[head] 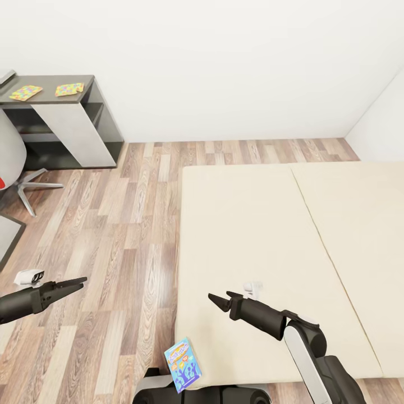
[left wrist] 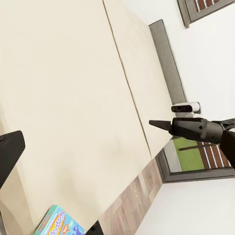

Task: Put all the toys in the child's room - the three board games (two on the bed and one on the table), the two jigsaw puzzles on the table, and the tennis ball on the table - inside the toy box on the table in the child's room.

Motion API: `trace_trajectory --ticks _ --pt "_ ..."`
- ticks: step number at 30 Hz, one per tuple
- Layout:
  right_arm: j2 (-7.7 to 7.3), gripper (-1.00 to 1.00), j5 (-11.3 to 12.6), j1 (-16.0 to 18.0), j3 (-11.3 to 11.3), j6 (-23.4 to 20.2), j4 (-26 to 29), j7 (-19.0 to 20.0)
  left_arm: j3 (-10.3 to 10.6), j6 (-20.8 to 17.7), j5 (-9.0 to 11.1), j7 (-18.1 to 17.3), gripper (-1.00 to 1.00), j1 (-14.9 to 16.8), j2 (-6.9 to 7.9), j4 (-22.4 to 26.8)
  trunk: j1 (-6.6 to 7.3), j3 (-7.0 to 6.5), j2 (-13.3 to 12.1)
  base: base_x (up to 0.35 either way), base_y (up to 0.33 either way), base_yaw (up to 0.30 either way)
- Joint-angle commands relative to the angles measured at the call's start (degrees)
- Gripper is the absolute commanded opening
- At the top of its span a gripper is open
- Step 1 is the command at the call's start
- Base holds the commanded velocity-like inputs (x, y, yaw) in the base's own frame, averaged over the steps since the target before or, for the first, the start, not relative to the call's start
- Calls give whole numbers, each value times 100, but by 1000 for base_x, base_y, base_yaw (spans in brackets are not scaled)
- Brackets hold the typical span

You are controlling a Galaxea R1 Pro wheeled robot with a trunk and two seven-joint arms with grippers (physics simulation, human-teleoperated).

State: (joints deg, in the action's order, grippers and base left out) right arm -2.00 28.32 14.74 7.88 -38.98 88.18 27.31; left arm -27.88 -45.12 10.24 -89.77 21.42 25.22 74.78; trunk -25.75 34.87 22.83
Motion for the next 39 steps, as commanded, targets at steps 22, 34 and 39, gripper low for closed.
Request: trace_trajectory --ticks 22,34,39 --pt "-2 100 -1 3 38 -3 16 -5 -2 -60 -5 -23 100 2 1 1 -3 -87 9 0 0 0" --pt "-2 100 -4 -6 38 -4 11 -7 -5 -58 -5 -23 100 2 5 1 -3 -199 9 0 0 0" --pt "-2 100 -5 -6 38 -3 8 -7 -7 -58 -5 -23 100 2 3 1 -3 -246 9 0 0 2"
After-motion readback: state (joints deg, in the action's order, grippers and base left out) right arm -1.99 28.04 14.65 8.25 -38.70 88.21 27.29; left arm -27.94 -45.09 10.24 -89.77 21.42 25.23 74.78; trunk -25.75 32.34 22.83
